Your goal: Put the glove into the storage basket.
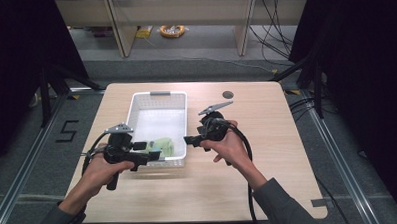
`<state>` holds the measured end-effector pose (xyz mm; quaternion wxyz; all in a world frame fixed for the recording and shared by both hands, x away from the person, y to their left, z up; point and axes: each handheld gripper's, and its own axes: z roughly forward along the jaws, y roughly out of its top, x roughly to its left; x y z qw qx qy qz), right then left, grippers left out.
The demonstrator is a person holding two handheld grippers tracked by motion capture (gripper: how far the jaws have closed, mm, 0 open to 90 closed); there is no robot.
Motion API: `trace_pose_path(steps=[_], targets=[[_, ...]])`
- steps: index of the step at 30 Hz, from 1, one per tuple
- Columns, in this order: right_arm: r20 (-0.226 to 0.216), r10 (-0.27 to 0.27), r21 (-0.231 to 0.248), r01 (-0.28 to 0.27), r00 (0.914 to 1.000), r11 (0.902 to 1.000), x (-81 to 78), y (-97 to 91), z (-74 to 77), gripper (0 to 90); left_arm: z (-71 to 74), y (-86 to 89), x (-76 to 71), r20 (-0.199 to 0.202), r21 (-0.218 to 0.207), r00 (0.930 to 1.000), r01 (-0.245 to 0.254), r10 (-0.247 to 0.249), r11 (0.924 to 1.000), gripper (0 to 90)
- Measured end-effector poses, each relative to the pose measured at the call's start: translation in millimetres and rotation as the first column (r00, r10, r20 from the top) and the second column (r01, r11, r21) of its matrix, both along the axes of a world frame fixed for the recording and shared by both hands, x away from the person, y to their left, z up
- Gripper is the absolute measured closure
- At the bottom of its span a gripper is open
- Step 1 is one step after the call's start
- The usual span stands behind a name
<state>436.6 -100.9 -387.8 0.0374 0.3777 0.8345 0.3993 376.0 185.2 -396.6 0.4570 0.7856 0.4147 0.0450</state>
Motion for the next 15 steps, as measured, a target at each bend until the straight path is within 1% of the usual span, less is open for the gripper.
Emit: trace_pose_path(steps=[1,2,4,5,6,7,8,9,10,11,12,13,14,15], targets=[[-0.005,-0.004,0.015,0.004,1.0,0.9999,-1.6,-3.2,0.5,33.5,0.1,-1.1,-1.8,-0.002,-0.009,1.0,0.0,0.0,1.0,27.5],[-0.001,-0.006,0.013,0.006,1.0,0.9999,-2.3,-5.2,0.7,33.5,0.2,-2.1,-4.1,0.001,-0.007,1.0,0.005,-0.005,1.0,27.3],[-0.001,-0.012,0.027,0.012,0.9999,0.9996,-4.0,-10.7,0.9,33.4,-0.1,-4.0,-6.7,0.005,-0.001,0.9998,0.018,-0.018,0.9998,27.2],[-0.001,-0.015,0.033,0.015,0.9999,0.9994,-5.4,-13.7,1.4,33.3,-0.9,-5.6,-7.9,0.01,-0.007,0.9998,0.015,-0.015,0.9999,27.1],[0.008,-0.016,0.025,0.016,0.9998,0.9995,-6.0,-15.9,1.9,33.2,-1.1,-6.4,-8.8,0.01,0.003,0.9997,0.022,-0.022,0.9998,27.0],[0.012,-0.015,0.036,0.014,0.9998,0.9993,-7.3,-17.7,2.1,33.0,-1.7,-7.4,-9.4,0.01,0.001,0.9995,0.03,-0.03,0.9995,26.9],[0.002,-0.022,0.039,0.022,0.9998,0.999,-9.1,-19.8,3.2,33.0,-1.9,-8.6,-10.9,0.005,0.003,0.9995,0.031,-0.031,0.9995,26.9],[0.011,-0.025,0.046,0.024,0.9996,0.9986,-10.5,-22.4,3.6,32.8,-2.4,-9.4,-11.8,0.01,0.007,0.9995,0.03,-0.03,0.9995,26.8],[0.02,-0.03,0.037,0.029,0.9994,0.9989,-11.5,-25.0,4.6,32.7,-2.9,-10.6,-12.7,0.008,-0.001,0.9995,0.031,-0.031,0.9995,26.7],[0.017,-0.026,0.056,0.025,0.9995,0.9981,-12.9,-26.4,4.4,32.6,-3.4,-11.0,-13.1,0.012,0.0,0.9994,0.034,-0.034,0.9994,26.6],[0.004,-0.033,0.059,0.033,0.9994,0.9977,-14.6,-27.4,5.3,32.6,-3.7,-11.8,-13.8,0.007,0.0,0.9992,0.038,-0.038,0.9993,26.4],[0.025,-0.021,0.061,0.019,0.9995,0.9979,-14.2,-31.1,4.9,32.4,-4.3,-12.4,-14.2,0.01,-0.002,0.9992,0.038,-0.038,0.9993,26.4],[0.027,-0.025,0.063,0.023,0.9993,0.9977,-14.9,-32.9,5.1,32.3,-5.2,-13.2,-14.9,0.009,-0.005,0.9992,0.038,-0.038,0.9993,26.3],[0.018,-0.035,0.067,0.034,0.9992,0.9972,-17.0,-34.8,5.6,32.1,-5.7,-13.5,-15.1,0.008,-0.004,0.9991,0.041,-0.041,0.9991,26.2]])
